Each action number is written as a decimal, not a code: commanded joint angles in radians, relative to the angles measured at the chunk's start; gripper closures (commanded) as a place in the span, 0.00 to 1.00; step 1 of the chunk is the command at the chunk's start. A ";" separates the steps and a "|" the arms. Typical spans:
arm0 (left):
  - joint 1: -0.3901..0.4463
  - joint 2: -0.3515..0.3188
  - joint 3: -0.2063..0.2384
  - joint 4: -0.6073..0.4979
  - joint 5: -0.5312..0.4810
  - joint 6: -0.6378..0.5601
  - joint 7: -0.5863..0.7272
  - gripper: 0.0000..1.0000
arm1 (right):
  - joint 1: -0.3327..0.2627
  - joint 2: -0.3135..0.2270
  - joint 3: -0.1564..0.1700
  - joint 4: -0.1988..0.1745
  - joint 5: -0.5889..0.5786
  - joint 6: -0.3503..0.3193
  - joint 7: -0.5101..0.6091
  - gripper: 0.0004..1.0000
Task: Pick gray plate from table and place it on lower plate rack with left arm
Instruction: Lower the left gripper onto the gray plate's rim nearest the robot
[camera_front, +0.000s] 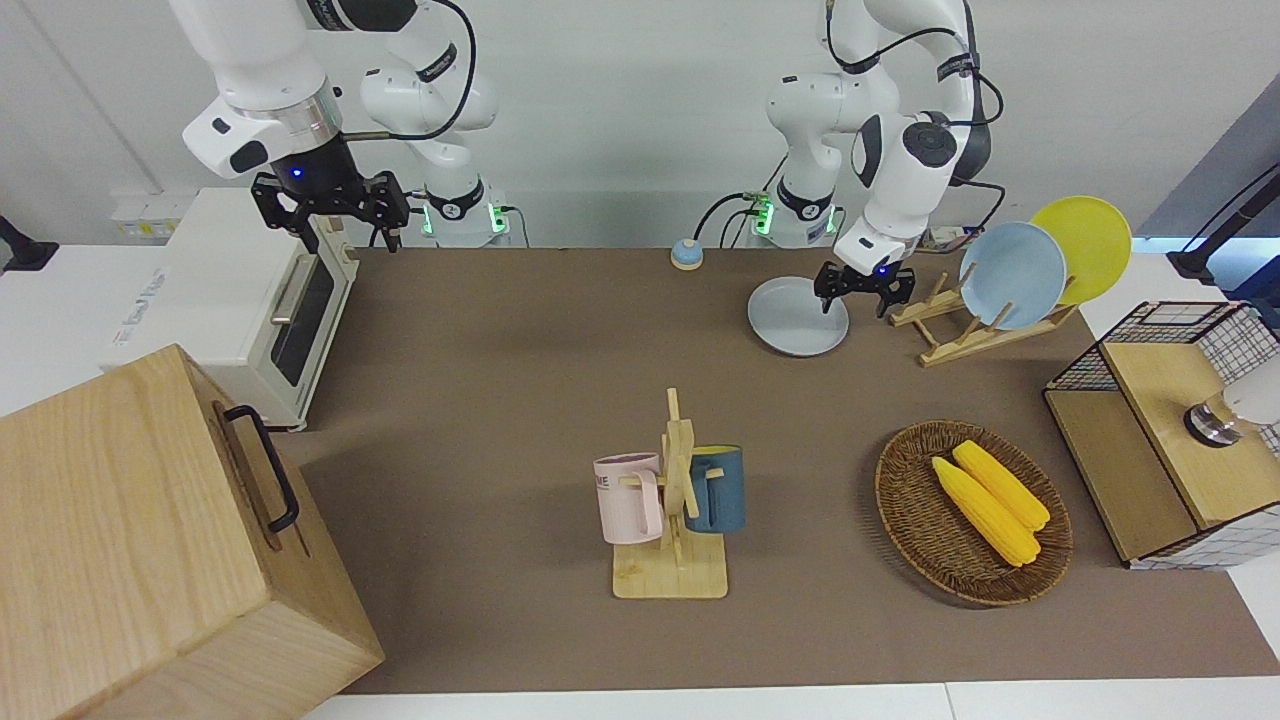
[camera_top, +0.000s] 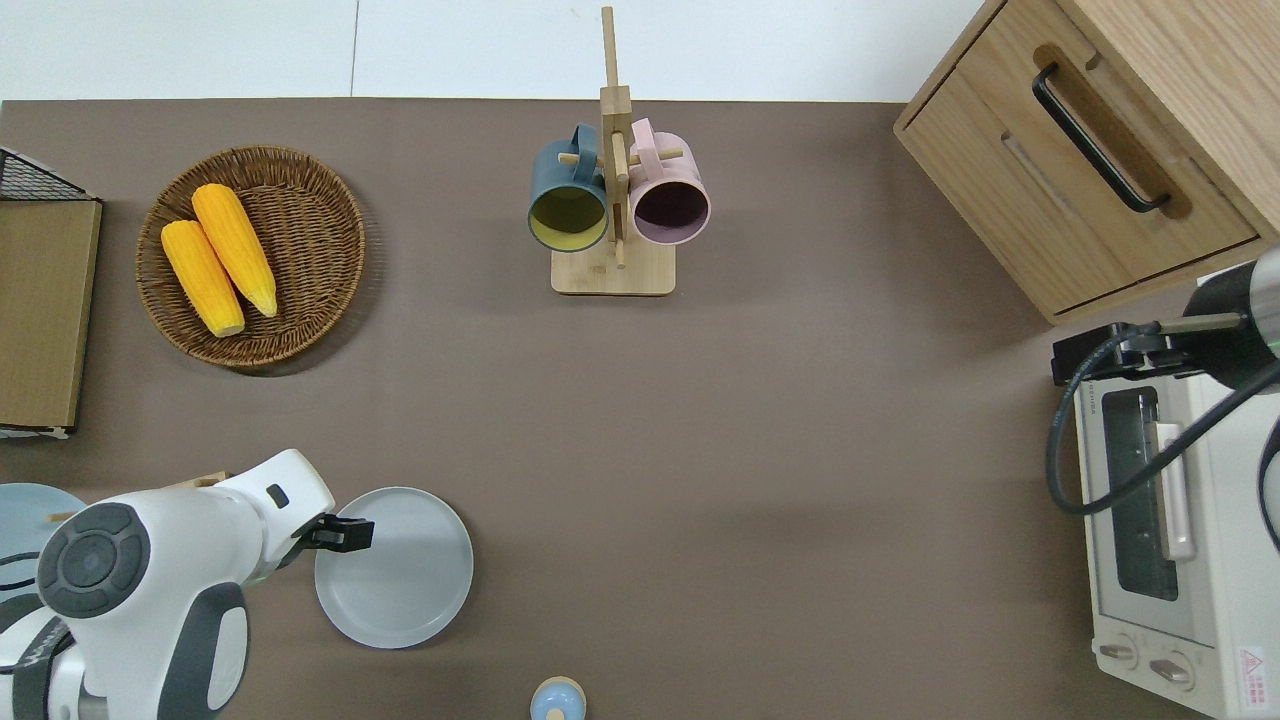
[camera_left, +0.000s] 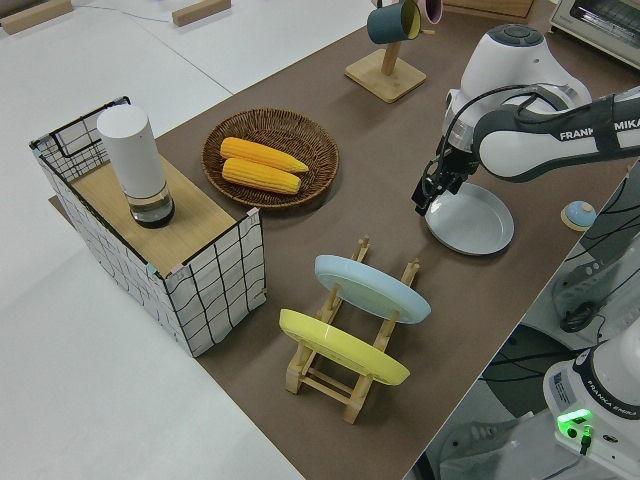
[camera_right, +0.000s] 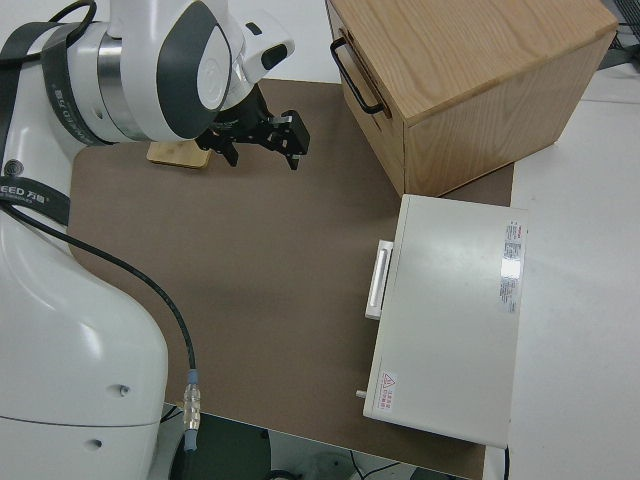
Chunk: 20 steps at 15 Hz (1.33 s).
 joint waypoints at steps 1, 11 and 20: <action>-0.015 0.044 0.006 -0.027 0.023 0.088 -0.010 0.00 | 0.007 0.000 -0.006 0.006 0.003 -0.001 0.004 0.02; -0.015 0.134 0.006 -0.042 0.023 0.211 -0.009 0.00 | 0.007 0.000 -0.006 0.006 0.003 -0.001 0.004 0.02; -0.028 0.147 0.006 -0.043 0.023 0.214 -0.010 0.29 | 0.007 0.000 -0.006 0.006 0.003 -0.001 0.004 0.02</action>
